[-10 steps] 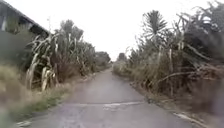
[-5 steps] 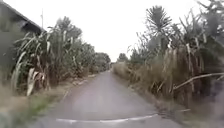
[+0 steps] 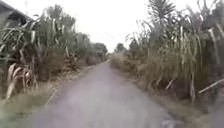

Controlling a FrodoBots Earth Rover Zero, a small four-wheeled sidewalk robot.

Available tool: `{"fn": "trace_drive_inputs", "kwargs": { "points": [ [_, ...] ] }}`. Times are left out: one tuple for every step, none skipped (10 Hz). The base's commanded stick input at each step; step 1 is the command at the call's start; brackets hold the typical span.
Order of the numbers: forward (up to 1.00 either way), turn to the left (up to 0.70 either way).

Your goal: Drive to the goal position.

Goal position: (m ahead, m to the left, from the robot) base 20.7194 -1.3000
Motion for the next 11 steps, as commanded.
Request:
{"fn": "trace_drive_inputs", "kwargs": {
  "points": [
    [1.0,0.38],
    [1.0,0.36],
    [1.0,0.33],
    [1.0,0.21],
    [1.0,0.1],
    [1.0,0.0],
    [1.0,0.0],
    [1.0,0.0],
    [1.0,0.0],
    [1.0,0.0],
    [1.0,0.0]
  ]
}}
